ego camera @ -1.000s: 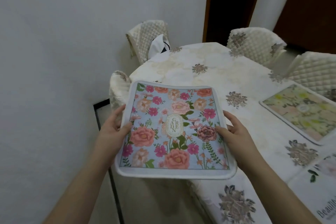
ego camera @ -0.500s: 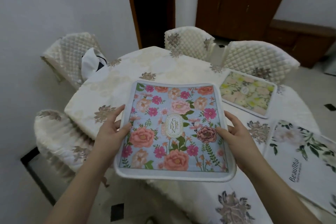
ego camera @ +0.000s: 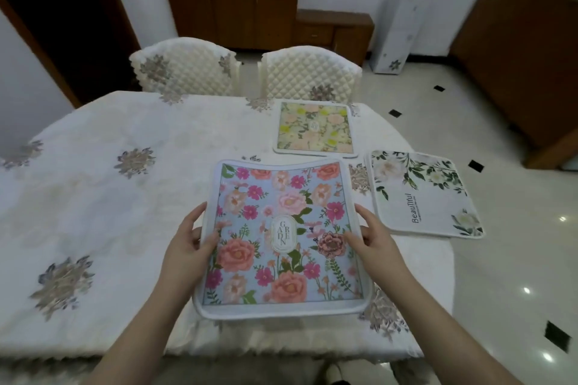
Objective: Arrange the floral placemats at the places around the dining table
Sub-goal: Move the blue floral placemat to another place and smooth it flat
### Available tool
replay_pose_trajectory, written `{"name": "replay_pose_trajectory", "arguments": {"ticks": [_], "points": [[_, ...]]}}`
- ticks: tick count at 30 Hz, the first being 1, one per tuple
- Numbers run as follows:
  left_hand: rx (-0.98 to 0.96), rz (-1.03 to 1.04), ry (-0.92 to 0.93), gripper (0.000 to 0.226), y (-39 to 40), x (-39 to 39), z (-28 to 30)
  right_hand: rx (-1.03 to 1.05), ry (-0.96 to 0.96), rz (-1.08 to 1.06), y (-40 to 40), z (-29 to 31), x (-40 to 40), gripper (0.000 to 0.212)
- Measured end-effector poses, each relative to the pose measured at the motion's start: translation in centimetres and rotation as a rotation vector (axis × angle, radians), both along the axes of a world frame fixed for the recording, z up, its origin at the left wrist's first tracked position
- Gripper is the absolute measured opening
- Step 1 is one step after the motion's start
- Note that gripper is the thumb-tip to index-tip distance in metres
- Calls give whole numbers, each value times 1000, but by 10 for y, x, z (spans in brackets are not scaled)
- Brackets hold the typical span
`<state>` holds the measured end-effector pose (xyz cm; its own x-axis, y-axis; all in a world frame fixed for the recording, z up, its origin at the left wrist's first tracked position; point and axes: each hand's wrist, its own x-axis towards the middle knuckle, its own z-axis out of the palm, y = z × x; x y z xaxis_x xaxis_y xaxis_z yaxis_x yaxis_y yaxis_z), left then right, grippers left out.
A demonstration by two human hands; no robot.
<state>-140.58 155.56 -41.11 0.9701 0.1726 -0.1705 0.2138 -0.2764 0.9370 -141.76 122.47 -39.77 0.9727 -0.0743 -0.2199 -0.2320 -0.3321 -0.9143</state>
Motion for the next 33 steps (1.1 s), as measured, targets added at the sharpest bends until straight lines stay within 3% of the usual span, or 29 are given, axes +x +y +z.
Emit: {"name": "replay_pose_trajectory", "arguments": {"ticks": [9,17,23,33], "points": [[-81,-111,156,52,-64,9,-61,45,196,-258,-44,-72,-22,46],[-11,-100,236,55,-101,9,-104,15,256,-312,-82,-114,-17,41],[283,-134,234,60,-105,9,-121,-122,256,-220,-93,-133,-14,37],[550,-182,188,56,-101,14,-138,-493,198,9,-108,-139,-10,20]]}}
